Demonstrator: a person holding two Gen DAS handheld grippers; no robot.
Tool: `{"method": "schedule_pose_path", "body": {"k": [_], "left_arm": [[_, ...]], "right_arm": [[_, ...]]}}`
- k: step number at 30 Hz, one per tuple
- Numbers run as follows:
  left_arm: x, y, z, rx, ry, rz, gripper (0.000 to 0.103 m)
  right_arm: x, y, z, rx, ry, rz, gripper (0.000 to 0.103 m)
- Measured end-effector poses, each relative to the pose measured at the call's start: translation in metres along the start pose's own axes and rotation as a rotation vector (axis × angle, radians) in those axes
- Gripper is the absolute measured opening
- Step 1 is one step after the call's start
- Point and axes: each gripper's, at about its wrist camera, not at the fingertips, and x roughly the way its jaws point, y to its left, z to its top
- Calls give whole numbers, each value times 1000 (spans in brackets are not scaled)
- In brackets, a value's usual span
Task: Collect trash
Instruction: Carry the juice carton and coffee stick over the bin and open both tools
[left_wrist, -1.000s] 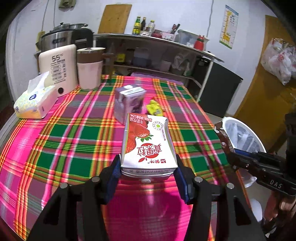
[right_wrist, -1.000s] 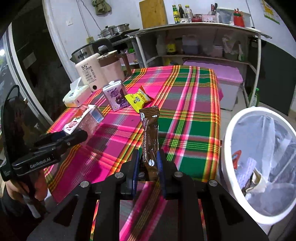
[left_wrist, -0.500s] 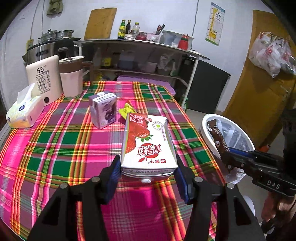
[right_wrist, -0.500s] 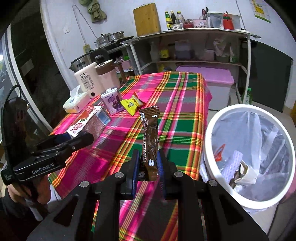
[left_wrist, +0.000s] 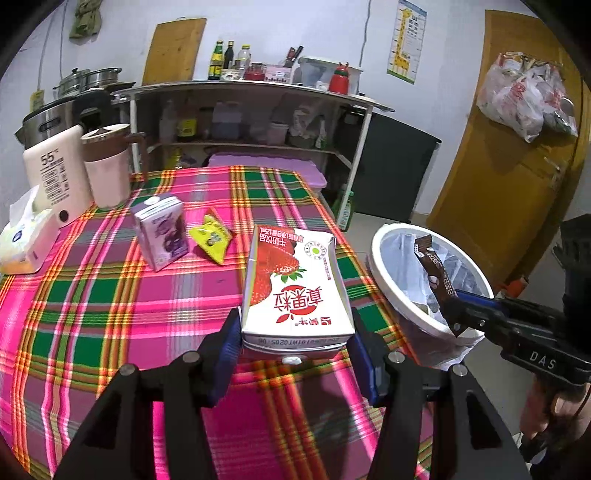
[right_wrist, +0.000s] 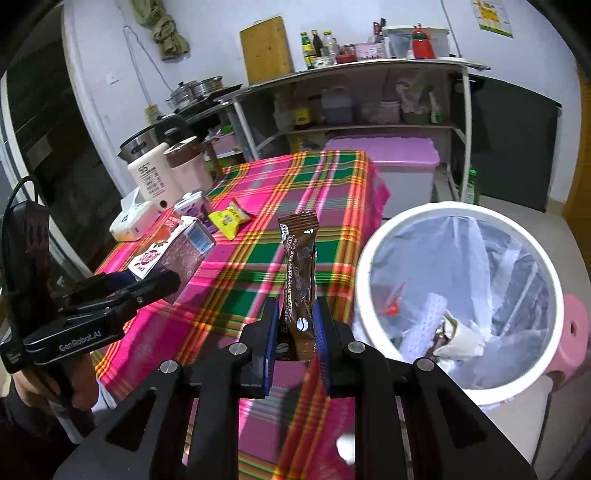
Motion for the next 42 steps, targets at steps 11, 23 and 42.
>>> {"method": "schedule_pose_path", "body": {"k": [11, 23, 42], "left_arm": [[18, -34, 8, 52, 19, -69, 57], [44, -74, 19, 110, 43, -157, 57], [95, -121, 29, 177, 123, -259, 57]], "right_arm": [[-17, -37, -5, 65, -19, -65, 20], [-27, -83, -11, 158, -23, -148, 20], [-17, -126, -23, 252, 38, -211, 21]]}}
